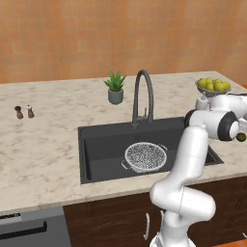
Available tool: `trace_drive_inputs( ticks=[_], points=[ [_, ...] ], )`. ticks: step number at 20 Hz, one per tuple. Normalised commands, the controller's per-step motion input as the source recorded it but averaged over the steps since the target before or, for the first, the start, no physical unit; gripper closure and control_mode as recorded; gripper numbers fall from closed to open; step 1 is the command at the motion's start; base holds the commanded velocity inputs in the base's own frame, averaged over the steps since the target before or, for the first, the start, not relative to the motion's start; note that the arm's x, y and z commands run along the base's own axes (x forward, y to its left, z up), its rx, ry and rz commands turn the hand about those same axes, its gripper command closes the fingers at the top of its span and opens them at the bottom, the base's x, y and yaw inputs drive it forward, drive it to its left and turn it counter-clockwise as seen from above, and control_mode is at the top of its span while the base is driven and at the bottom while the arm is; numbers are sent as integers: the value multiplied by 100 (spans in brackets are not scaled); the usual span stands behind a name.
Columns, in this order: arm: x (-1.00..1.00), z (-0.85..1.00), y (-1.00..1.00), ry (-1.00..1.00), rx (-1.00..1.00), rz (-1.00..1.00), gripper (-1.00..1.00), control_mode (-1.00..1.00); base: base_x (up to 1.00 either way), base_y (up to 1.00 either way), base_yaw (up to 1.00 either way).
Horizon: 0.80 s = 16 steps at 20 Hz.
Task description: Put the colander in the sink, put the mango in the colander, and turn on the sink faucet and pour water over the colander.
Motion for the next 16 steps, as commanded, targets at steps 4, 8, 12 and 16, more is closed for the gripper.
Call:
trace_drive_inputs(
  ticks=[4,8,12,16],
  points=[
    [12,-19,-3,0,0,5,-100,-100,0,0,0],
    [2,-12,-21,0,0,4,-100,-100,0,0,0],
    [0,-7,-3,0,0,0,-100,-100,0,0,0],
    [6,-3,-1,0,0,0,-100,-100,0,0,0]
  ],
)
